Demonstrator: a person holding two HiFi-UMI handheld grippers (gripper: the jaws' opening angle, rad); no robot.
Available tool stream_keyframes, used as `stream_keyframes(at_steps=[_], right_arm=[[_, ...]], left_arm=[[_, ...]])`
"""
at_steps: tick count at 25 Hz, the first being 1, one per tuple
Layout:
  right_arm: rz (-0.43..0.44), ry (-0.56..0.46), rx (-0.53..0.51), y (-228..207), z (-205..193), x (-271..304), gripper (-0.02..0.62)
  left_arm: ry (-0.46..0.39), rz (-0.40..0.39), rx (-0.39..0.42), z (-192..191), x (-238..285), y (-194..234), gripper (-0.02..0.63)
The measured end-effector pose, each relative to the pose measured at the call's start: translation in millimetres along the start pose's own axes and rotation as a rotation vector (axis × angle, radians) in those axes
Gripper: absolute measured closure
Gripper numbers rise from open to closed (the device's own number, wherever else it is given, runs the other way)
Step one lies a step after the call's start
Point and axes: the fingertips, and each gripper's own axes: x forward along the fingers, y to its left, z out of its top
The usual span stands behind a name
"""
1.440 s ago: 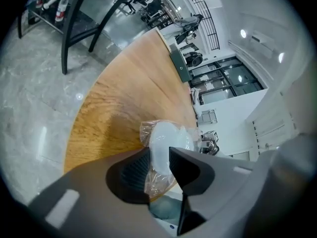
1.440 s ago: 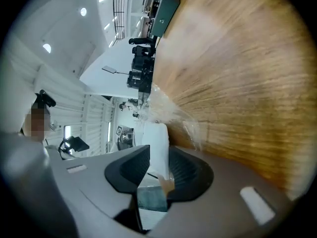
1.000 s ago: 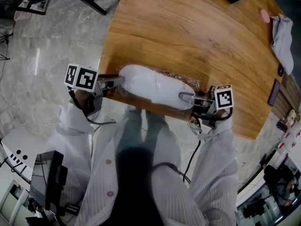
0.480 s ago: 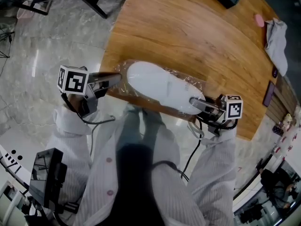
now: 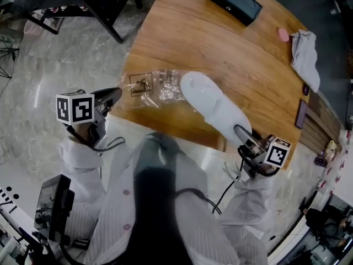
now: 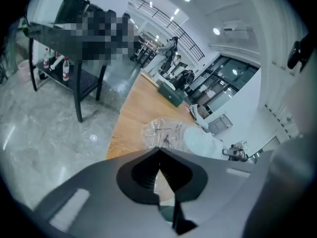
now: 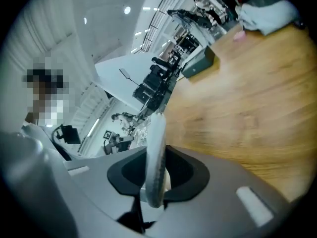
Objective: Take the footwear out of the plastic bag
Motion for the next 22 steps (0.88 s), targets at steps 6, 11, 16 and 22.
stream_keyframes(at_steps=[6,11,16,22], right_arm=[[-0.294,-0.319,-0.118,26.2,36.5,-34.3,0.502],[-0.466,-0.495,-0.307,63.7,53.0,-29.1,0.502],[-0.468,-0.586,-0.348,91.8,58.4,-10.3,0.502],[-0.485,-0.575,-0.408,100.3,56.1,-0.8,0.505]], left_arm=[[-0.225,0.168,0.087,44.0,-6.9,-15.2,0.604],[-0.369,0.174,0.169,50.3,-6.1,-49.4,0.604],[-0.419,0.202,0.235,51.2,-4.4,-74.3,0.604],[-0.444,0.197,0.267,55.8,-6.7,-90.8,0.604]])
